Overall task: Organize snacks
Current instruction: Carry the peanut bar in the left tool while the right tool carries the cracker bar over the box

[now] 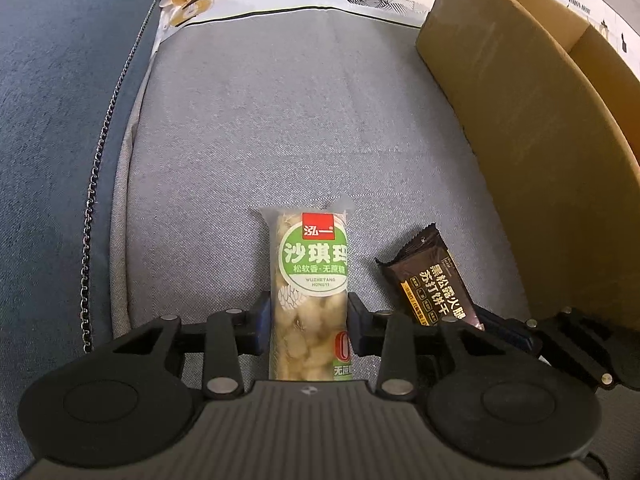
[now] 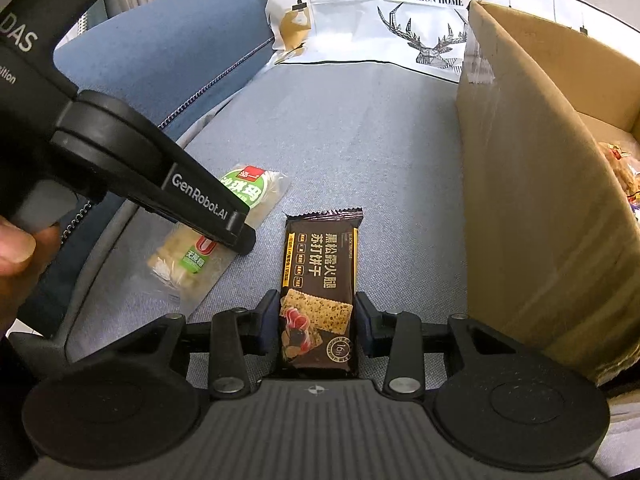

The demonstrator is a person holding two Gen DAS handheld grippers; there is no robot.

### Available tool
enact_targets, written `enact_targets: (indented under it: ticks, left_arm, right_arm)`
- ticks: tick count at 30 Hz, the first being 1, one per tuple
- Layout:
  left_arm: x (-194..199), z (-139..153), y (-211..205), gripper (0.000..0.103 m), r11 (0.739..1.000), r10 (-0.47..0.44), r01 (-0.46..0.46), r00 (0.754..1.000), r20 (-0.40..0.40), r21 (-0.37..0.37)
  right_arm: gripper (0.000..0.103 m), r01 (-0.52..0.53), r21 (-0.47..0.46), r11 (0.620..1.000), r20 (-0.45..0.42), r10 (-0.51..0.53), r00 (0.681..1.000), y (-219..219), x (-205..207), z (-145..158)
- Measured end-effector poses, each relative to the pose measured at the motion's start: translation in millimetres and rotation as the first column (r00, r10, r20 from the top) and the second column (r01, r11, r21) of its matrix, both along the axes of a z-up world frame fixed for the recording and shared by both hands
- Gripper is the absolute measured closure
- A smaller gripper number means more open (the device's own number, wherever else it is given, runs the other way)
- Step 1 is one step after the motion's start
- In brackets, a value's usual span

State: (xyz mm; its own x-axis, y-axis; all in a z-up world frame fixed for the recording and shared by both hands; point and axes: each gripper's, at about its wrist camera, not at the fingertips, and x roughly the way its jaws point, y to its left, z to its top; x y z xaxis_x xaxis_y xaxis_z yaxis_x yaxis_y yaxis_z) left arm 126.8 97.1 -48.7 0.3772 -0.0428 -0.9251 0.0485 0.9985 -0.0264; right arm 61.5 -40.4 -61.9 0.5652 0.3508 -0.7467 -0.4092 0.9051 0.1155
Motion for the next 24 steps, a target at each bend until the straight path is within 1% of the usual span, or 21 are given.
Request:
enact_targets:
  ticks: [6,24]
  left_arm:
    - [0.3,-1.3,-0.5,0.062,1.000,-0.008,0.008,1.000,0.000,0.011]
    - [-0.4,0.1,-0.5,0.062,1.000,-0.010,0.010,1.000,0.002,0.007]
  right_arm:
    - [0.062,-0.002,-0.004,1.000,0.003,0.002,1.000,0.5,-0.9,-0.5]
    - [0.062,-0.008,-0.013,1.000,0.012,0.009,1.000,0.9,-2.5,-0.2]
